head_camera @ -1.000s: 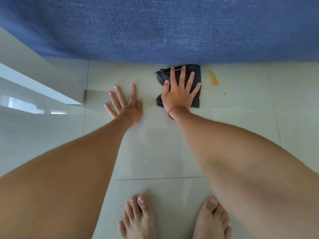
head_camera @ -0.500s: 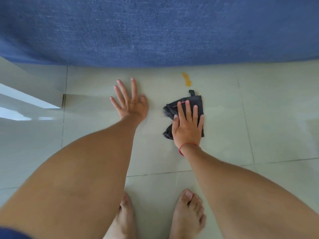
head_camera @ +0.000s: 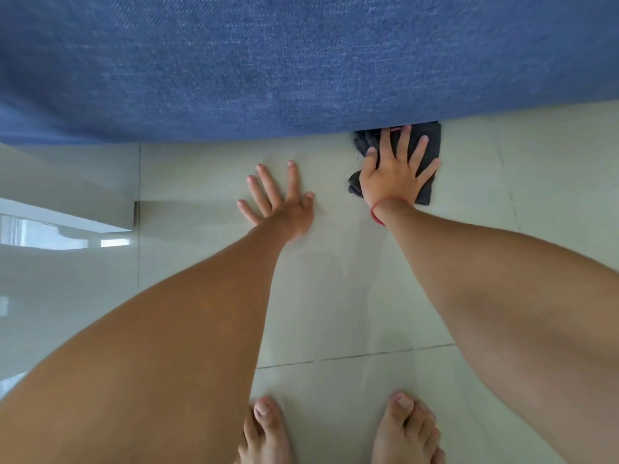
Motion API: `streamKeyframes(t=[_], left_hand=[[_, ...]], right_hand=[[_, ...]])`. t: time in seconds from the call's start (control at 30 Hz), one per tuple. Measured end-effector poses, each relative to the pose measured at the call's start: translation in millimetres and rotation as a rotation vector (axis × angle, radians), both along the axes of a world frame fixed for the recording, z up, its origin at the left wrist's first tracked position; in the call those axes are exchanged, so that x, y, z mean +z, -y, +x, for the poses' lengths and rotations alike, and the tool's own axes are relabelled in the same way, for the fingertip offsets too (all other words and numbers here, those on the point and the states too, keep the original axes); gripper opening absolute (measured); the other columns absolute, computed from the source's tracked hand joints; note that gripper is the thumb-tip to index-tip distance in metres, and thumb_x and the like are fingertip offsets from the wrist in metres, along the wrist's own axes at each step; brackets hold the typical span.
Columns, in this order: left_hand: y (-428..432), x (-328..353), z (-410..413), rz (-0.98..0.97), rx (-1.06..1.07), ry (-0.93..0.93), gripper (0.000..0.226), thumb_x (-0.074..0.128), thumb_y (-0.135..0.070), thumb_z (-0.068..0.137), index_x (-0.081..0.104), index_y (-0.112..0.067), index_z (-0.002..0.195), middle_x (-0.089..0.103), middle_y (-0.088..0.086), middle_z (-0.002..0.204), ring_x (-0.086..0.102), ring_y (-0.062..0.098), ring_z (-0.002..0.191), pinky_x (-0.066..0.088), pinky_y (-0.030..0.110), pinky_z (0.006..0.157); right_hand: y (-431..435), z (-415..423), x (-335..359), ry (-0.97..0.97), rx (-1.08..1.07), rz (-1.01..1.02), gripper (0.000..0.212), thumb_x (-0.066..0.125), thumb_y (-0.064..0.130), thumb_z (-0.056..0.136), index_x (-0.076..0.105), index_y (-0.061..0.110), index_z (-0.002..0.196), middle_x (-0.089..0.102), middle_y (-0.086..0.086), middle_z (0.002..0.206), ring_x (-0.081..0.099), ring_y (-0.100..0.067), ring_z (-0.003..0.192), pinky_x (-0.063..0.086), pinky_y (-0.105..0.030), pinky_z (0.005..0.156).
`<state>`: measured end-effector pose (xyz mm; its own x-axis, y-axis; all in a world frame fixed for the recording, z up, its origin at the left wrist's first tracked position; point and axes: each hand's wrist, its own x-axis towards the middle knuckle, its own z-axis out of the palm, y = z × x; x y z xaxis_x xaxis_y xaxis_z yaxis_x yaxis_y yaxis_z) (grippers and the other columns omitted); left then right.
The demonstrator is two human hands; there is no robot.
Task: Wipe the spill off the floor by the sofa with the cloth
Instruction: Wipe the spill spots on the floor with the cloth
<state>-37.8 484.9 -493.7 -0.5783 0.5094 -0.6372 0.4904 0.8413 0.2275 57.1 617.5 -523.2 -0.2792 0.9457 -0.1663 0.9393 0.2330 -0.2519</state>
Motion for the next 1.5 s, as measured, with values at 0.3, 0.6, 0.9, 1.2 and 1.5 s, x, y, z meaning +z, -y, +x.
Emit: streamKeyframes(t=[0.3, 0.6, 0.9, 1.2, 1.5], left_hand=[[3, 6, 0, 0.022, 0.026, 0.043, 0.058, 0.015, -0.051, 0.100, -0.017, -0.045, 0.148, -0.038, 0.004, 0.154, -0.033, 0.025, 0.143, -0.017, 0.055, 0.114], [2, 0, 2, 0.023, 0.024, -0.002, 0.057, 0.014, -0.049, 0.100, -0.016, -0.045, 0.149, -0.034, 0.005, 0.156, -0.030, 0.027, 0.144, -0.015, 0.056, 0.115], [-1, 1, 3, 0.031, 0.060, 0.033, 0.058, 0.014, -0.049, 0.100, -0.019, -0.047, 0.147, -0.039, 0.004, 0.153, -0.035, 0.025, 0.142, -0.017, 0.056, 0.114], [3, 1, 0, 0.029, 0.050, 0.024, 0.059, 0.017, -0.051, 0.099, -0.015, -0.047, 0.148, -0.034, 0.004, 0.156, -0.031, 0.026, 0.144, -0.016, 0.055, 0.113], [-1, -5, 3, 0.018, 0.052, -0.008, 0.057, 0.016, -0.050, 0.099, -0.014, -0.047, 0.149, -0.032, 0.004, 0.157, -0.029, 0.026, 0.145, -0.015, 0.055, 0.115]], right_hand=[[54, 54, 0, -0.001, 0.407, 0.015, 0.054, 0.020, 0.043, 0.097, 0.033, 0.032, 0.148, 0.023, 0.006, 0.160, 0.016, -0.025, 0.149, 0.005, -0.049, 0.119], [22, 27, -1, 0.021, -0.047, -0.035, 0.052, 0.021, 0.040, 0.101, 0.011, 0.035, 0.152, 0.000, 0.007, 0.163, -0.006, -0.027, 0.150, -0.009, -0.056, 0.117], [57, 0, -5, -0.031, 0.354, 0.045, 0.051, 0.024, 0.039, 0.098, 0.034, 0.032, 0.148, 0.026, 0.003, 0.159, 0.017, -0.028, 0.149, 0.003, -0.056, 0.117], [32, 123, 0, 0.050, 0.439, 0.033, 0.055, 0.017, 0.041, 0.096, 0.032, 0.029, 0.148, 0.027, 0.005, 0.159, 0.020, -0.024, 0.148, 0.007, -0.046, 0.119], [-18, 50, -3, 0.058, -0.125, -0.019, 0.053, 0.020, 0.041, 0.101, 0.011, 0.036, 0.152, 0.000, 0.007, 0.163, -0.005, -0.027, 0.150, -0.009, -0.058, 0.116]])
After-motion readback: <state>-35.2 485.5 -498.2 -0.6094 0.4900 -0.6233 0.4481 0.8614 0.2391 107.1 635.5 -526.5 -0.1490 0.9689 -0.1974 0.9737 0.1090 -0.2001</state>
